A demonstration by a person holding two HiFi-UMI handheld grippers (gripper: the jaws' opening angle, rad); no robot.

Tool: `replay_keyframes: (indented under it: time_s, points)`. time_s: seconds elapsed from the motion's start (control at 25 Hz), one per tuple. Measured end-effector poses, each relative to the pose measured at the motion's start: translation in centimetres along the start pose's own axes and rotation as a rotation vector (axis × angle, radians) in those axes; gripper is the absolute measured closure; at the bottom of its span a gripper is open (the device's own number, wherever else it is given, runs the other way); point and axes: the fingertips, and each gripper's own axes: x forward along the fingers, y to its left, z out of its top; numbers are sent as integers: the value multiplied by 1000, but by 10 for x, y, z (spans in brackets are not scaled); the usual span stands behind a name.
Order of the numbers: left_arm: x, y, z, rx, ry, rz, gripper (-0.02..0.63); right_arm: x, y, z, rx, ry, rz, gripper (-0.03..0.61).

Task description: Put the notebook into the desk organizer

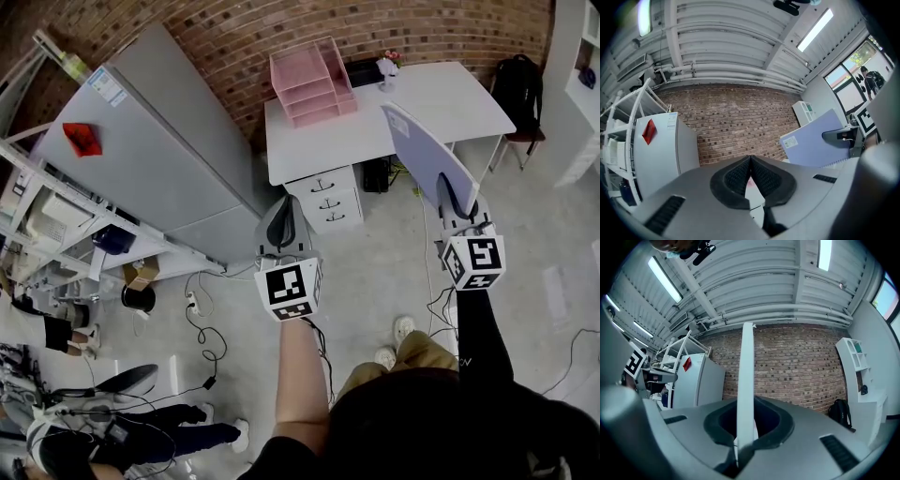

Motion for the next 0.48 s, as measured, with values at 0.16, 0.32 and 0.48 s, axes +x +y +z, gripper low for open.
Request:
replay_keyframes:
  time_s: [0.16,0.32,0.48]
  points:
    - [8,0,-2,-17,-5,-16,598,6,2,-3,-6,-2,4,532]
    - [22,4,-4,-22,-15,-20,598,22,2,-5,-7,-8,12,532]
    - [47,9,-11,-26,-10,-16,598,47,-4,-12,-2,-9,18,532]
